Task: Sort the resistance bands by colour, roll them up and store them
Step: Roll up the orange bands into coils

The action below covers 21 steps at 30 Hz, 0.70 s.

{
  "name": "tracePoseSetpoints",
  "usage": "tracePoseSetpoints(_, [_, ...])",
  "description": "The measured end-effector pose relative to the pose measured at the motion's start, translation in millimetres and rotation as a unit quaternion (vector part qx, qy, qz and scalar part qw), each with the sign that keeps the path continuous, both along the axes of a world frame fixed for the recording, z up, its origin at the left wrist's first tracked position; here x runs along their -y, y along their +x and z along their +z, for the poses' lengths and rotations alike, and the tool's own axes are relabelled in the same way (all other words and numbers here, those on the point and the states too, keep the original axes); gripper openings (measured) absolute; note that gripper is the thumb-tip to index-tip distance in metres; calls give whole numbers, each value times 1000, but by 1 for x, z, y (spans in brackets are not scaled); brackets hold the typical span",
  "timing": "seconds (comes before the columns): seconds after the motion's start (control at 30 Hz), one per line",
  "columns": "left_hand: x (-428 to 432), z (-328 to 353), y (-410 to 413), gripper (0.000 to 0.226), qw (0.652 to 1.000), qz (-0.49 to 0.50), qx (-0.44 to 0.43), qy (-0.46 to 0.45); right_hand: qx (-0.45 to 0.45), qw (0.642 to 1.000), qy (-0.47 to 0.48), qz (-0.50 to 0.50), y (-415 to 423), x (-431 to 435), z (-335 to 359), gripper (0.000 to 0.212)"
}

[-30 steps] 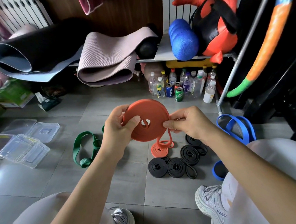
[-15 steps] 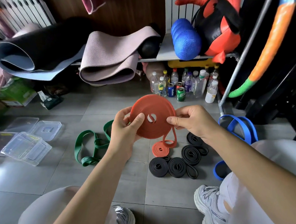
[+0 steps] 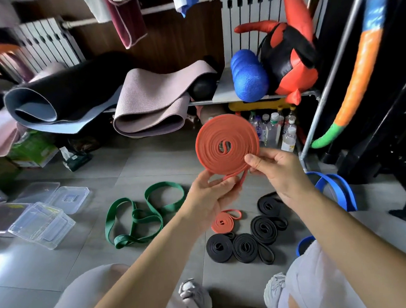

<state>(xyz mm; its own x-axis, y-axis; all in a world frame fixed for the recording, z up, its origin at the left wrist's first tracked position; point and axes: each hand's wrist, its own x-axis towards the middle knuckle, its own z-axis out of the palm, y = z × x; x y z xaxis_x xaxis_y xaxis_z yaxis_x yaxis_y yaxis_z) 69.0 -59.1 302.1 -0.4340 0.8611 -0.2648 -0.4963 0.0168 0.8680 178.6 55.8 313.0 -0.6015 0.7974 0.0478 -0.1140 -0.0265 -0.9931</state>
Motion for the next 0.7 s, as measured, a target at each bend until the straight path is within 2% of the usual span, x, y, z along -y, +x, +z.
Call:
tracePoseSetpoints(0.07, [-5, 2, -6, 31, 998, 44, 18, 34, -17, 1000, -22, -5, -2, -1, 1, 13])
tracePoseSetpoints(0.17, [-9, 5, -19, 27, 997, 39, -7, 60, -16, 1000, -14, -8, -6, -7, 1, 13])
tracePoseSetpoints(0.33, [-24, 4, -39, 19, 996, 57, -44, 56, 5, 1000, 13, 19, -18, -21, -1, 16])
tracePoseSetpoints(0.43, [-32, -5, -52, 18, 994, 70, -69, 48, 59, 996, 39, 56, -30, -40, 3, 13])
tracePoseSetpoints(0.53, [-36, -22, -68, 20, 993, 72, -91, 23, 125, 987, 68, 77, -45, -67, 1, 27])
tracePoseSetpoints(0.7, [-47, -68, -97, 21, 990, 64, -105, -74, 213, 966, 89, 119, -72, -94, -48, 22])
